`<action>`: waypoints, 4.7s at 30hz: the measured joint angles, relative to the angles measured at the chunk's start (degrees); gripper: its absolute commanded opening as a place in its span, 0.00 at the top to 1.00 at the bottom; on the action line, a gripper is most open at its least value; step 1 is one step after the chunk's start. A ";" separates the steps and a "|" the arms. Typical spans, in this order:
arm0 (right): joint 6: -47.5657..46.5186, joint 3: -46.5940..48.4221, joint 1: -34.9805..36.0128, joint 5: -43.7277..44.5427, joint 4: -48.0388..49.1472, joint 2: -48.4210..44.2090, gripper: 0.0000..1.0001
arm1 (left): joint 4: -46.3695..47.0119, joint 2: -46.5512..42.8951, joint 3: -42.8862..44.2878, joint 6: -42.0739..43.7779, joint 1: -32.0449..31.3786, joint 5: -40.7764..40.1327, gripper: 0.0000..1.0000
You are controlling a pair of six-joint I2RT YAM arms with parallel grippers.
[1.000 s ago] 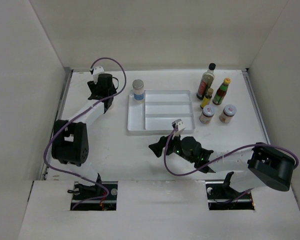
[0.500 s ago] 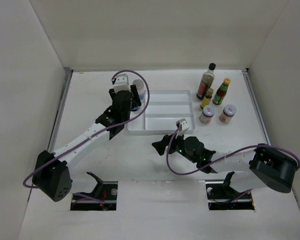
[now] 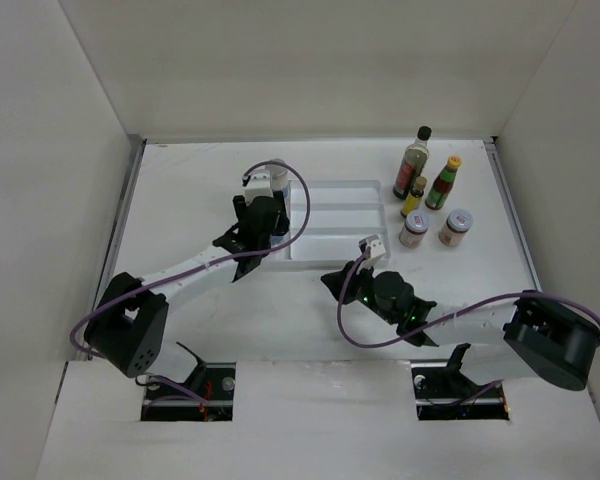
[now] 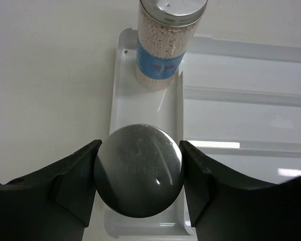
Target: Organize the condiment bottles
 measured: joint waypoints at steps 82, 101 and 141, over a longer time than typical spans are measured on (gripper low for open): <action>-31.12 75.76 -40.52 19.56 -38.62 33.18 0.79 | 36.83 -18.27 -39.78 -20.02 14.95 6.36 0.00; -30.58 82.90 -19.54 16.39 -34.01 38.53 0.78 | 36.81 -18.27 -39.78 -20.41 15.67 7.04 0.00; -23.58 62.69 -15.76 14.75 -23.45 28.94 0.07 | 36.79 -17.99 -39.78 -20.48 15.67 7.61 0.00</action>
